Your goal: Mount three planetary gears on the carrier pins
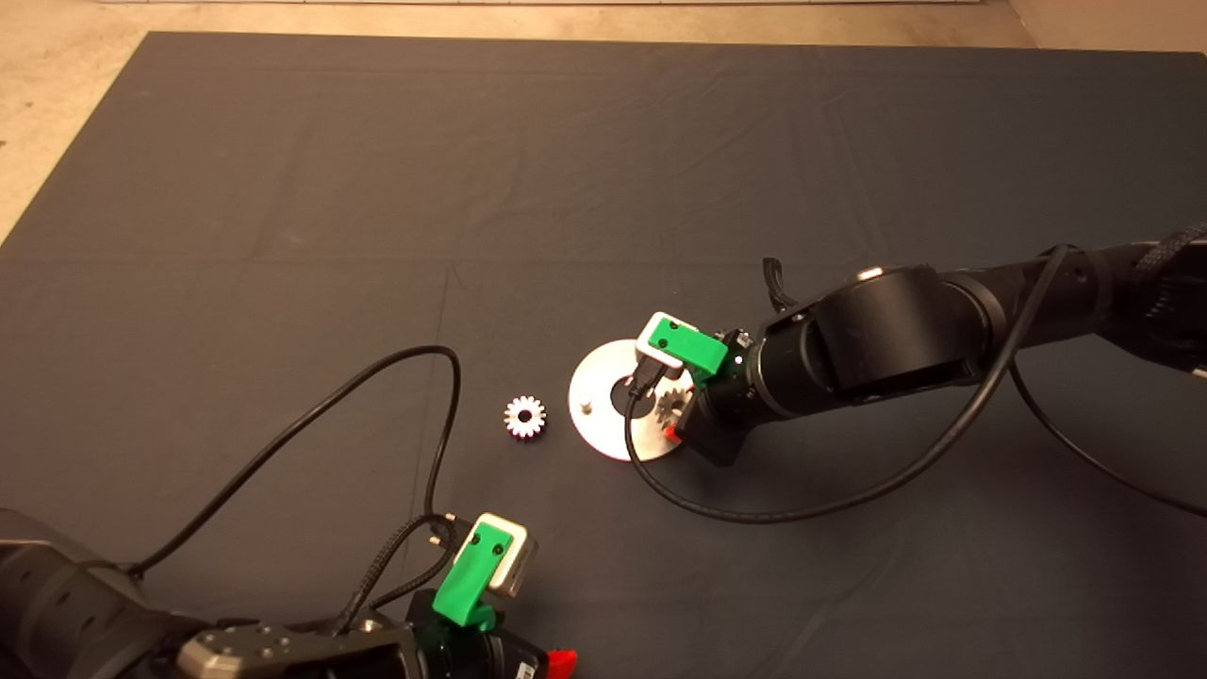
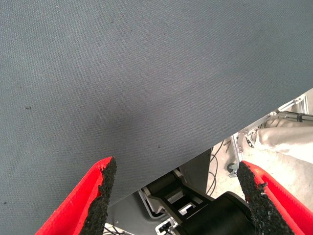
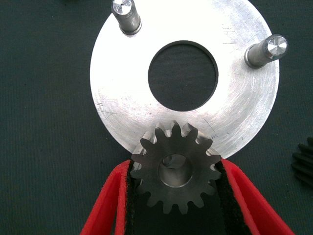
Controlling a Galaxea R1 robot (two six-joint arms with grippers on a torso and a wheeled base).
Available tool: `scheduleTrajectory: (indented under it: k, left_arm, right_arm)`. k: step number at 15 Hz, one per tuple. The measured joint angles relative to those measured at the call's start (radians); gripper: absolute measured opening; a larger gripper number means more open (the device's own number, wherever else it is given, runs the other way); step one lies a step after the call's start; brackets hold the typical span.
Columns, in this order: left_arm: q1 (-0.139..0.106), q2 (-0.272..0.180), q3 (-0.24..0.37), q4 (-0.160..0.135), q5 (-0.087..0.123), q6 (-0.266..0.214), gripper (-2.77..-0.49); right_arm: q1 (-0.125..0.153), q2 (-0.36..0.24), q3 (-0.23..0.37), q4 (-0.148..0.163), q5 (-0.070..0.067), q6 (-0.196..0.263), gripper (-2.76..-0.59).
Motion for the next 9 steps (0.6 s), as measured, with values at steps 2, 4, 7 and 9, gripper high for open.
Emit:
scheduleTrajectory:
  k: [2, 4, 7, 9]
  left_arm:
    - [0.0, 0.0, 0.0, 0.0, 0.0, 0.0, -1.51]
    - [0.0, 0.0, 0.0, 0.0, 0.0, 0.0, -1.51]
    - [0.0, -0.003, 0.0, 0.0, 0.0, 0.0, -1.51]
    - [0.0, -0.003, 0.0, 0.0, 0.0, 0.0, -1.51]
  right_arm:
    - [0.0, 0.0, 0.0, 0.0, -0.001, 0.0, -2.41]
    - [0.0, 0.0, 0.0, 0.0, -0.001, 0.0, -2.41]
    - [0.0, 0.0, 0.0, 0.0, -0.002, 0.0, -2.41]
    - [0.0, 0.0, 0.0, 0.0, -0.003, 0.0, -2.41]
